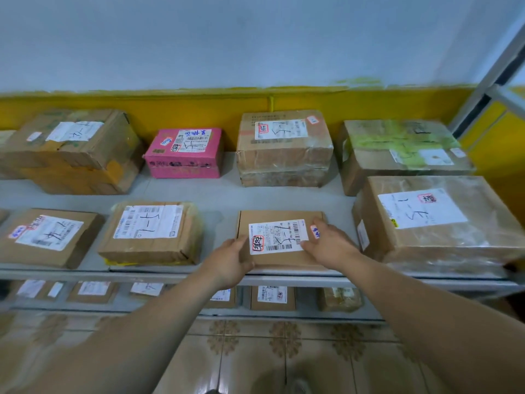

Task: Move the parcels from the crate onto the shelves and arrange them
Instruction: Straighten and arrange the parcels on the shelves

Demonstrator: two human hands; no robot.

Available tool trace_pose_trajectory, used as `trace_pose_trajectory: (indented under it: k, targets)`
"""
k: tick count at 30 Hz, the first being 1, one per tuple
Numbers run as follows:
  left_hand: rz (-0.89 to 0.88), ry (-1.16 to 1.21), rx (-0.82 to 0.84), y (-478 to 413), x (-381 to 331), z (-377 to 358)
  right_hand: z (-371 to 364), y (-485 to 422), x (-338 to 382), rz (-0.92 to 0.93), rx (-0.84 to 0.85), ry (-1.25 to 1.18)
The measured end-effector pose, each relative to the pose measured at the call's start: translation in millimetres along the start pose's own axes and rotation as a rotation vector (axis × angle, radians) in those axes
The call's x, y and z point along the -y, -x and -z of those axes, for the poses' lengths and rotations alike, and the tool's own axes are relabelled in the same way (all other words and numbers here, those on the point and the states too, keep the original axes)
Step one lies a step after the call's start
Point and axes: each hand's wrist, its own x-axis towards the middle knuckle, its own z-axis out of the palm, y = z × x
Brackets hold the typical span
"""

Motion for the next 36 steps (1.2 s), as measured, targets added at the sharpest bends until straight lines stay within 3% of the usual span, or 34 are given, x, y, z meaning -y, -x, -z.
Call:
trace_pose_trajectory:
  k: [7, 13, 19, 24, 29, 36]
  targets:
    - [-0.047, -0.060, -0.033, -0.4, -8.2, 21.0, 12.4, -2.7, 14.1, 0.049, -0.050, 0.113]
    - [-0.115, -0.140, -0.167, -12.5, -18.2, 81.5, 60.7, -11.6, 52.8, 0.103, -0.213, 0.099]
    - [-0.114, -0.018, -0.231, -43.8, -22.4, 124.4, 103.4, -39.6, 67.8, 0.116, -0.308, 0.099]
    - [-0.077, 0.092, -0.285, -83.0, -38.6, 143.8, 129.7, -88.0, 72.0, 0.129, -0.288, 0.092]
    - [-0.005, 0.167, -0.240, -117.0, -52.7, 143.2, 133.2, -135.0, 76.4, 0.074, -0.234, 0.110]
    - [0.090, 0.223, -0.250, -139.4, -62.5, 140.1, 123.7, -145.9, 83.0, 0.043, -0.228, 0.146]
